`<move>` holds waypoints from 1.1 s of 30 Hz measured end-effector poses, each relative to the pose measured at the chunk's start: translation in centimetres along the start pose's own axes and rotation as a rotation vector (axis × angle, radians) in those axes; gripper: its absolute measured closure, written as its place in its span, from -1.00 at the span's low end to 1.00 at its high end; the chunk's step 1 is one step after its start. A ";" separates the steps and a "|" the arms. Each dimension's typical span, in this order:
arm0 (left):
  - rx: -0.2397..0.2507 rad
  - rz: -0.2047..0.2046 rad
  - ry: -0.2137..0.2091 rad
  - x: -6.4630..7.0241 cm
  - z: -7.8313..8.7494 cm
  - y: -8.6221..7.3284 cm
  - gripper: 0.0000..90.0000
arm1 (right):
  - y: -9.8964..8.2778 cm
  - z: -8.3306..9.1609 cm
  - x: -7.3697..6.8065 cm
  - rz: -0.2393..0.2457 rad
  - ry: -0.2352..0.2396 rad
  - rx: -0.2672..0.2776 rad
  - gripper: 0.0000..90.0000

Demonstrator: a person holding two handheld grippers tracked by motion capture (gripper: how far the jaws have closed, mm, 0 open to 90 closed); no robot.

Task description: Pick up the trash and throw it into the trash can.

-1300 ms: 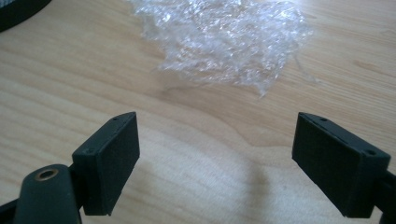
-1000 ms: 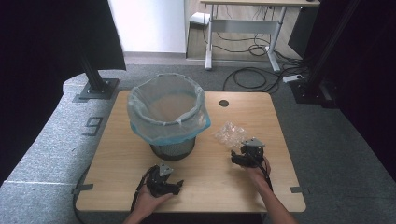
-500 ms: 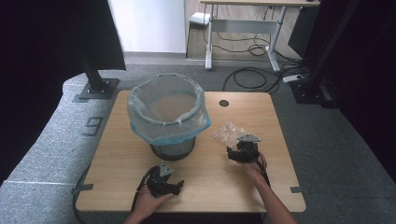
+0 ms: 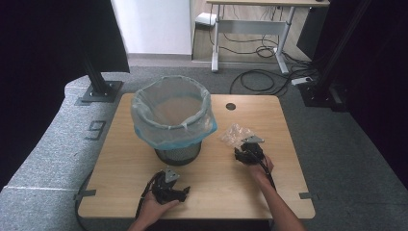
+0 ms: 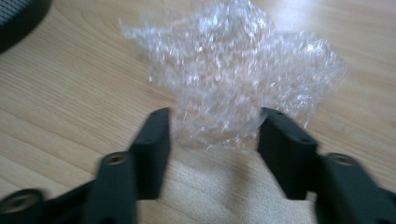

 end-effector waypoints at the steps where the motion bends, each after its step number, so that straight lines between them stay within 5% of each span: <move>1: 0.000 0.000 0.000 0.0 0.0 0.0 -0.67 | -0.2 -0.2 0.1 -0.007 0.013 -0.014 0.19; 13: 0.000 -0.002 -0.002 0.1 0.0 0.0 -0.67 | -0.1 0.0 0.3 -0.026 0.085 -0.002 0.88; 19: 0.001 -0.003 -0.004 0.2 0.0 0.0 -0.67 | 0.1 0.4 0.3 -0.035 0.105 0.013 0.93; 33: 0.000 -0.006 -0.006 0.2 0.0 0.0 -0.67 | 1.7 3.3 1.4 -0.098 0.095 0.145 0.95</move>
Point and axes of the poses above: each handheld gripper's, and its own axes: z roughly backward along the jaws, y roughly out of its top, x roughly to its right, the point moved 8 cm from there along -z, roughly forward along the jaws, and after that the axes turned 5 degrees about y, right-handed, at the moved point
